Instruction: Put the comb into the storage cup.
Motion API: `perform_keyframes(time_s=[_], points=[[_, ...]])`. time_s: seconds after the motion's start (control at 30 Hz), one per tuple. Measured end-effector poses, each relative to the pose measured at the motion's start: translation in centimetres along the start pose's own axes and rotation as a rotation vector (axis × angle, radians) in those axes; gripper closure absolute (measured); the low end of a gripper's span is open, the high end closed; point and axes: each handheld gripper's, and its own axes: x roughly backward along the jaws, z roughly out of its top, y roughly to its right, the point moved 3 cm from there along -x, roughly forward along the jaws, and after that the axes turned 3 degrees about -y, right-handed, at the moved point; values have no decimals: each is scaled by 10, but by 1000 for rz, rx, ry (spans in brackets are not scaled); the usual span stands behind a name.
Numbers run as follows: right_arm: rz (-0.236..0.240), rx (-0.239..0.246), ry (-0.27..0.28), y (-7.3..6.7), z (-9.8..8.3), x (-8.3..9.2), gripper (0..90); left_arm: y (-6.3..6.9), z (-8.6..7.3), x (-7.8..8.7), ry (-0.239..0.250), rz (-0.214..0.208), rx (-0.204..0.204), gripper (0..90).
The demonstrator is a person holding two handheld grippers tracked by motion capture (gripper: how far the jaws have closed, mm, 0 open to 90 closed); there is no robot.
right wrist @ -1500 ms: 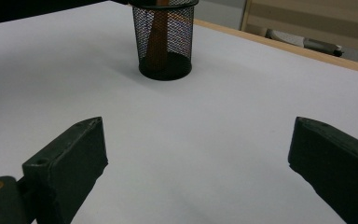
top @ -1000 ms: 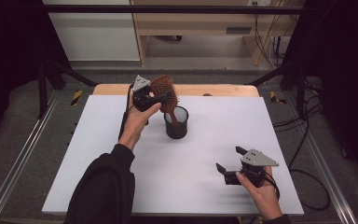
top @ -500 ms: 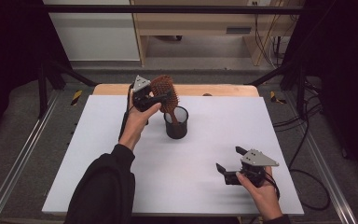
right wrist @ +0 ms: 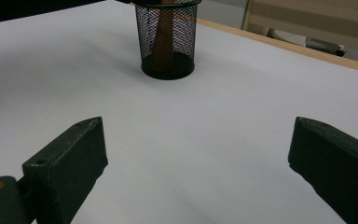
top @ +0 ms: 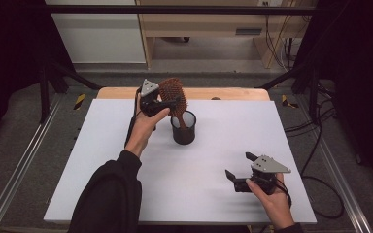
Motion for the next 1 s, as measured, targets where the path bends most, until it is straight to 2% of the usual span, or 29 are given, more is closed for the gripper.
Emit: perform_keyframes(time_s=[0.87,1.0], points=[[1,2,-1,0,0,0,47,1,-1,0,1,6,2,96],[1,2,-1,0,0,0,47,3,-2,0,-1,7,-21,46]])
